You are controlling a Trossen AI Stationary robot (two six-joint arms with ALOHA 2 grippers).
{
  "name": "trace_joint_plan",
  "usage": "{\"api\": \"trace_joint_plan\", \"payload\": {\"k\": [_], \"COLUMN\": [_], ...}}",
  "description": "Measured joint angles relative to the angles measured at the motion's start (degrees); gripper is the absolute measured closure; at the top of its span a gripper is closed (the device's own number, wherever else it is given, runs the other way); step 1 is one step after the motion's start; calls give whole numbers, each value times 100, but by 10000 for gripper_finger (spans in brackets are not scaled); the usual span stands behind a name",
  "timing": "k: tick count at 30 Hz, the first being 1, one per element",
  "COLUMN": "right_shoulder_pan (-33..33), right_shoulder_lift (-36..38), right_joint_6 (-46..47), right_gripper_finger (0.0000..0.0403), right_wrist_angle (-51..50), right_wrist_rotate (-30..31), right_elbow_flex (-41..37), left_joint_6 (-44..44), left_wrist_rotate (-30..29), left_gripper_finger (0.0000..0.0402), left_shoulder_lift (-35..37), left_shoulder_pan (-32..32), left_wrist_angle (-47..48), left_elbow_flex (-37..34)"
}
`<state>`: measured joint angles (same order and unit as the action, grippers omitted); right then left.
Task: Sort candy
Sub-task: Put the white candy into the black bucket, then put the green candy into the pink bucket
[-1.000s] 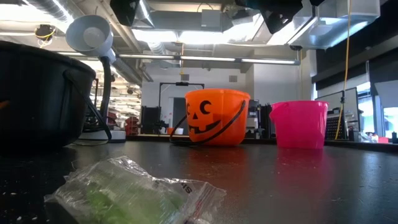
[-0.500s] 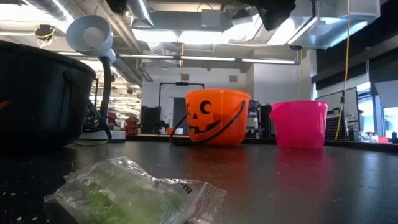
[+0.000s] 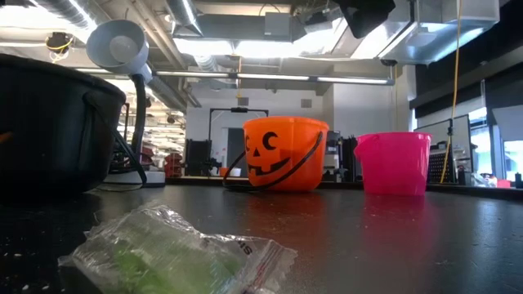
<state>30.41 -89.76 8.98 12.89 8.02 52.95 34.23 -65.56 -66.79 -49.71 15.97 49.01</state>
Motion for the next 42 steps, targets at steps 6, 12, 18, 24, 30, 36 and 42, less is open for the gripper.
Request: {"api": "trace_joint_plan", "payload": {"k": [6, 12, 18, 24, 30, 36, 42], "right_shoulder_pan": [0, -2, -4, -7, -7, -4, -4], "right_shoulder_lift": [0, 0, 0, 0, 0, 0, -58], "right_joint_6": [128, 128, 126, 108, 115, 121, 124], "right_gripper_finger": [182, 182, 182, 182, 182, 182, 182], "right_wrist_angle": [-147, -147, -150, -151, -150, -150, -60], "right_wrist_rotate": [-117, -112, -109, 122, 150, 33, -11], "right_elbow_flex": [0, 0, 0, 0, 0, 0, 0], "left_joint_6": [2811, 4036, 5137, 5616, 5665, 5564, 5524], "left_wrist_rotate": [556, 1788, 2867, 3003, 2927, 2803, 2726], "left_gripper_finger": [386, 385, 385, 385, 370, 331, 275], "left_shoulder_lift": [1046, 1425, 1573, 1596, 1552, 1552, 1550], "left_shoulder_pan": [-31, 196, 344, 369, 369, 369, 369], "left_wrist_angle": [2600, 4199, 5371, 5851, 5822, 5791, 5768], "left_elbow_flex": [0, 0, 0, 0, -4, -4, -4]}}
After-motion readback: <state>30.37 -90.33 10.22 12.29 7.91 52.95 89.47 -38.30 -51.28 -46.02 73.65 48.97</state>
